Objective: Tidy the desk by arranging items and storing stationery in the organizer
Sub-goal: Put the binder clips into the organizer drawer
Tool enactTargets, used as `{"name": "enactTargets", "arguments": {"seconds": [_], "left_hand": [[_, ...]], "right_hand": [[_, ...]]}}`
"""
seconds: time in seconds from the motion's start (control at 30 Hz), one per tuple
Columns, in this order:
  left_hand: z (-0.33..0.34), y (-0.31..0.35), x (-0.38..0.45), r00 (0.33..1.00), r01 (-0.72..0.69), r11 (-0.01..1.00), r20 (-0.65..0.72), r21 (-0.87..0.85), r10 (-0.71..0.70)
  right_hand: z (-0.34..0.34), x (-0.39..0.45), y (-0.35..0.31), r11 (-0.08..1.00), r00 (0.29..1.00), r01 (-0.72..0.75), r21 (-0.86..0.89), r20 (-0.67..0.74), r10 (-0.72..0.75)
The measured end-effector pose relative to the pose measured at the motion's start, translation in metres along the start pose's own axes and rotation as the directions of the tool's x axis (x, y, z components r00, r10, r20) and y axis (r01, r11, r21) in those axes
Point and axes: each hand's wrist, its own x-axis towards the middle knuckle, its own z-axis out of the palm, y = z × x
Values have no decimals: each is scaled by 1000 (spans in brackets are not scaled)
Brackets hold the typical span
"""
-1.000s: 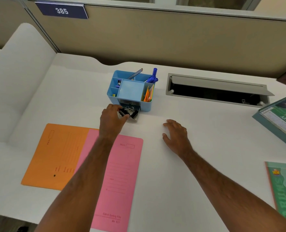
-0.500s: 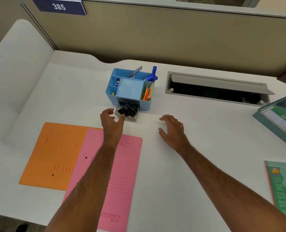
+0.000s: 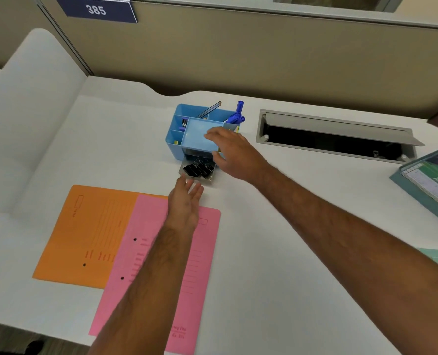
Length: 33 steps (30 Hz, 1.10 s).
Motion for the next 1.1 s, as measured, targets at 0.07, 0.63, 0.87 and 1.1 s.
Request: {"name": "enactTargets", "arguments": {"seconds": [0.07, 0.63, 0.87, 1.1], "left_hand": [[2, 3, 0, 1000, 21, 999, 4, -31, -21], [31, 20, 18, 986, 46, 998, 158, 42, -52], [43, 23, 25, 980, 21, 993, 194, 113, -43], [40, 21, 26, 978, 8, 990, 203, 144, -38]], "right_hand": [[1, 12, -1, 998, 995, -18, -57, 96, 24], [19, 22, 13, 967, 970, 62, -246, 243, -1], [20, 23, 16, 972, 964, 51, -228, 267, 12], [19, 21, 15, 969, 968, 67, -239, 250, -5]]}}
